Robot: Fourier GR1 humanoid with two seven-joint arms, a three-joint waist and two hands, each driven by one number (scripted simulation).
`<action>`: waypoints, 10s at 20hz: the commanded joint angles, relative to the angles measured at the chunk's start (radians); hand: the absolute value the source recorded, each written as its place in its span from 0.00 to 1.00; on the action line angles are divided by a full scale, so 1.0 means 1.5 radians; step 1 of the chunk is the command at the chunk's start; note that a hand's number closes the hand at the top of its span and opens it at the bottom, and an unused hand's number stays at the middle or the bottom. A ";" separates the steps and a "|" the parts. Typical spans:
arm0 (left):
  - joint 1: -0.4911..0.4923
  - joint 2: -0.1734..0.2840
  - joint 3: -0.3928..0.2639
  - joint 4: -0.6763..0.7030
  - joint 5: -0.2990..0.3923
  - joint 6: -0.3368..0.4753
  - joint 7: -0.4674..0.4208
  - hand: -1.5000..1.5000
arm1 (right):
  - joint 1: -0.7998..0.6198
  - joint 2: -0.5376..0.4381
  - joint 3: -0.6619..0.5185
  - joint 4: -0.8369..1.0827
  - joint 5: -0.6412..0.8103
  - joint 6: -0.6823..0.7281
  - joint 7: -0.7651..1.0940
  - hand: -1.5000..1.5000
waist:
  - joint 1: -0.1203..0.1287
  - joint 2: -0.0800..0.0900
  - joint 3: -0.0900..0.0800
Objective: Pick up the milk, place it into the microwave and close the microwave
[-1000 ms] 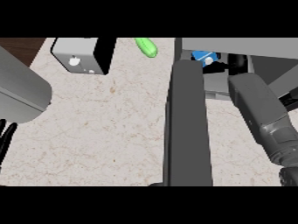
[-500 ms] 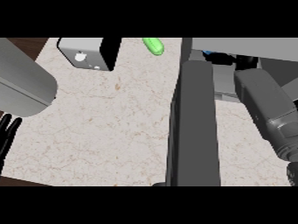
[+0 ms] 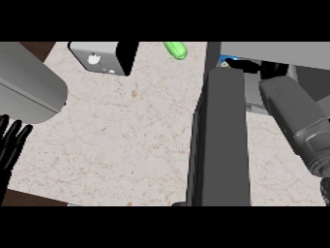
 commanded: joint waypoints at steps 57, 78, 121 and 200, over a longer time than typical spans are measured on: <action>-0.093 -0.009 -0.216 0.208 -0.166 -0.023 -0.075 1.00 | 0.262 0.084 -0.097 -0.044 -0.116 0.458 -0.253 0.00 | -0.111 -0.050 -0.002; -0.238 -0.046 -0.409 0.448 -0.322 0.060 -0.078 1.00 | 0.640 0.119 0.042 -0.556 -0.133 0.550 -0.144 0.00 | -0.151 -0.064 -0.005; -0.662 -0.046 -0.753 0.728 0.214 0.690 -0.151 1.00 | 0.865 -0.020 0.095 -1.212 -0.433 0.820 0.176 0.00 | -0.302 -0.022 -0.007; -0.796 -0.046 -0.686 0.914 0.537 0.660 -0.436 1.00 | 0.773 -0.203 0.028 -1.290 -0.738 0.888 0.362 0.00 | -0.369 0.009 -0.002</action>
